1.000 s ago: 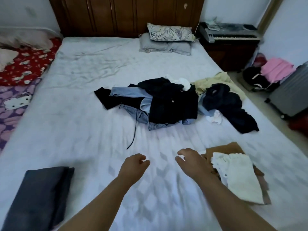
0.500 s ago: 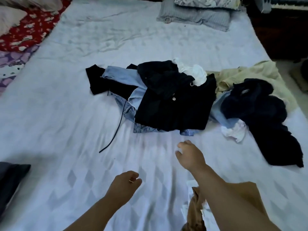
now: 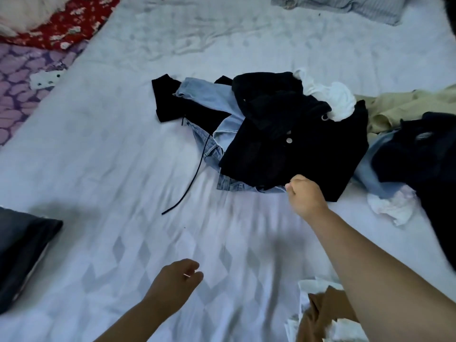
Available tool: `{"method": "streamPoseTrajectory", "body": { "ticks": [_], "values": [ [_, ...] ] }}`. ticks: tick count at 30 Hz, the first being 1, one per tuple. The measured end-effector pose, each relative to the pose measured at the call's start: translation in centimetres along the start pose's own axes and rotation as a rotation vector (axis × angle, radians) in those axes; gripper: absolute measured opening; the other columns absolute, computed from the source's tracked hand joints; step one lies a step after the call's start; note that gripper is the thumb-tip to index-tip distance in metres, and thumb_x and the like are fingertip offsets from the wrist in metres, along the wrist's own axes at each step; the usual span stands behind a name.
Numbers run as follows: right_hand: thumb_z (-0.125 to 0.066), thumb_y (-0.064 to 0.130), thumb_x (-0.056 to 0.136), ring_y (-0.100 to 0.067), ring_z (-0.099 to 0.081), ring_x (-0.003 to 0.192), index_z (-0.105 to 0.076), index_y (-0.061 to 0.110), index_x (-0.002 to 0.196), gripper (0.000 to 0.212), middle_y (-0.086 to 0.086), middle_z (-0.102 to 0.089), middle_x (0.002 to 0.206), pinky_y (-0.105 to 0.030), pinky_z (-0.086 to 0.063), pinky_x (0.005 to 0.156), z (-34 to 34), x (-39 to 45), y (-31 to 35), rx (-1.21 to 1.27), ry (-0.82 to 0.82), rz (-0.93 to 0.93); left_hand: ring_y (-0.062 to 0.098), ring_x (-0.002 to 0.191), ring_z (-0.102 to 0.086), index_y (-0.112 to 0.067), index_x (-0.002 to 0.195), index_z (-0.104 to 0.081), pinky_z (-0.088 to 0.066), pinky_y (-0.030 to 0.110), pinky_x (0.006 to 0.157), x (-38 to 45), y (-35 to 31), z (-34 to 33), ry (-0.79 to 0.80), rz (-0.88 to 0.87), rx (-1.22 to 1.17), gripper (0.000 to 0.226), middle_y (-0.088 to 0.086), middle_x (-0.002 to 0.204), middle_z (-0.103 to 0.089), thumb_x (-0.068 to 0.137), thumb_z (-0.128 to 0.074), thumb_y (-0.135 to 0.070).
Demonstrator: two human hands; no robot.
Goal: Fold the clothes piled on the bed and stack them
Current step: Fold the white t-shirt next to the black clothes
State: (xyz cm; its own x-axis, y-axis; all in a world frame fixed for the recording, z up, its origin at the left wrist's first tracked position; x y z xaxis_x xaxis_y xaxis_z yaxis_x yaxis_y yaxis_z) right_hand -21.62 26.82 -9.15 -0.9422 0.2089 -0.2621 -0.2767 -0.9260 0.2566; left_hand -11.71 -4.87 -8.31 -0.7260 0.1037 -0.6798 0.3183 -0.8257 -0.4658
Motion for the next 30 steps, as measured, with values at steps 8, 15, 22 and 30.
{"method": "streamPoseTrajectory", "body": {
  "ticks": [8, 15, 22, 30],
  "values": [
    [-0.041, 0.014, 0.099, -0.024, -0.058, 0.092, -0.067, -0.003, 0.083, 0.035, -0.013, -0.061, 0.097, -0.029, -0.043, 0.08, 3.1, -9.8, 8.7, 0.516, -0.047, -0.023, 0.004, 0.094, -0.058, -0.027, 0.137, -0.046, -0.041, 0.013, 0.074, -2.6, -2.3, 1.5, -0.006, -0.132, -0.095, 0.05, -0.009, 0.113, -0.055, 0.09, -0.062, -0.029],
    [-0.039, 0.015, 0.099, -0.016, -0.054, 0.087, -0.065, 0.001, 0.084, 0.033, -0.007, -0.058, 0.096, -0.025, -0.042, 0.079, 2.4, -19.9, 18.2, 0.508, -0.068, 0.008, 0.004, 0.098, -0.059, -0.064, 0.132, 0.003, -0.047, 0.02, 0.084, -7.8, -1.7, 5.0, -0.088, -0.456, -0.092, 0.091, -0.019, 0.115, -0.044, 0.088, -0.065, -0.021],
    [-0.043, 0.017, 0.097, -0.017, -0.053, 0.087, -0.063, 0.002, 0.08, 0.03, -0.002, -0.053, 0.084, -0.027, -0.043, 0.079, 2.1, -27.4, 25.9, 0.607, -0.07, 0.122, 0.002, 0.075, -0.052, -0.009, 0.09, -0.066, -0.043, 0.026, 0.071, -12.0, 2.2, 8.5, -0.109, -0.682, -0.044, 0.018, -0.011, 0.082, -0.052, 0.081, -0.056, 0.002],
    [-0.054, 0.021, 0.092, -0.015, -0.047, 0.065, -0.051, 0.003, 0.068, 0.03, -0.003, -0.05, 0.069, -0.031, -0.04, 0.063, -0.8, -32.0, 28.6, 0.537, -0.068, 0.102, 0.018, 0.083, -0.055, -0.022, 0.084, -0.053, -0.036, 0.024, 0.062, -13.6, 12.6, 12.8, -0.093, -0.359, 0.461, 0.013, -0.006, 0.092, -0.05, 0.093, -0.047, -0.028]
  ]
}}
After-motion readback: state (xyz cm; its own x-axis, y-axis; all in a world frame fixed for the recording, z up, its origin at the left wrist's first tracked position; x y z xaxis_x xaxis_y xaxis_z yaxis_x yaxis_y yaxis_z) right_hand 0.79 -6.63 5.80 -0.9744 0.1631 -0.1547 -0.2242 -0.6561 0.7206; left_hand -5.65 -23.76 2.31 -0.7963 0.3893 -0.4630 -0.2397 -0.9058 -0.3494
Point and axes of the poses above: each hand's wrist, its own x-axis towards the middle knuckle, its own z-axis out of the back of the hand, y = z × x, the point moved 2 cm from there along x, towards the middle knuckle
